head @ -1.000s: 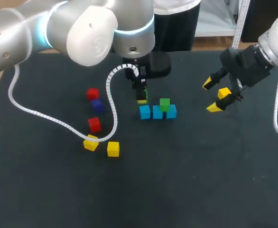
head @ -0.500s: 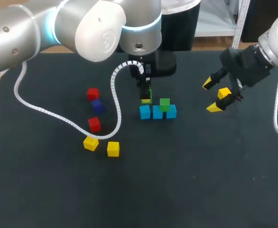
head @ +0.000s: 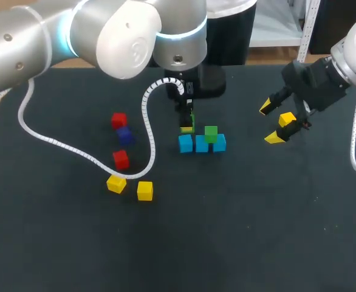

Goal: Place the blue cubes, place green cubes on the blue cubes, place the yellow cubes on the green cubes, then place the red cubes on the yellow cubes, and place purple cube on the red cubes.

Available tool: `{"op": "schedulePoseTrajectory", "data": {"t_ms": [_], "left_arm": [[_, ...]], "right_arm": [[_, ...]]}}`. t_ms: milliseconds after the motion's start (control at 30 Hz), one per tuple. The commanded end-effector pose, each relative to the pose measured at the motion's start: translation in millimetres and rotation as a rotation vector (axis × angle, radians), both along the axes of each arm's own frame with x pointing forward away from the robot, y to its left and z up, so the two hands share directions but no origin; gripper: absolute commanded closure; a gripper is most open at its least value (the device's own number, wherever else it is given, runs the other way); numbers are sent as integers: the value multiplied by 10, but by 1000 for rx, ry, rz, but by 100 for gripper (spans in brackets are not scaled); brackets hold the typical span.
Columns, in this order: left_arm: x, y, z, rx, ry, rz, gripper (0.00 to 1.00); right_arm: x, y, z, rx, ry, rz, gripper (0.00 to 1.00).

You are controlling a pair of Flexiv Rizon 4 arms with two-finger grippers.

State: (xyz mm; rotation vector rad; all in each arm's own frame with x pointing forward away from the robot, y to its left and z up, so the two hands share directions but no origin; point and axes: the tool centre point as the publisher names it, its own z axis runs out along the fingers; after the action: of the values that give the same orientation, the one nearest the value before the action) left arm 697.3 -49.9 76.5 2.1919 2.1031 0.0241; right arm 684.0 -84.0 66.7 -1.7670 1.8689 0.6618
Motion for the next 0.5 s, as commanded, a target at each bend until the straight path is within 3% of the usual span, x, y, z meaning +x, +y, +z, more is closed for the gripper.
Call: {"op": "schedulePoseTrajectory", "data": {"t_ms": [33, 500], "left_arm": [[24, -7, 4, 2, 5, -2, 100], [-106, -96, 35, 46, 17, 78, 100]], "right_arm": [[-4, -3, 0, 2, -1, 0, 0], [-4, -3, 0, 2, -1, 0, 0]]}}
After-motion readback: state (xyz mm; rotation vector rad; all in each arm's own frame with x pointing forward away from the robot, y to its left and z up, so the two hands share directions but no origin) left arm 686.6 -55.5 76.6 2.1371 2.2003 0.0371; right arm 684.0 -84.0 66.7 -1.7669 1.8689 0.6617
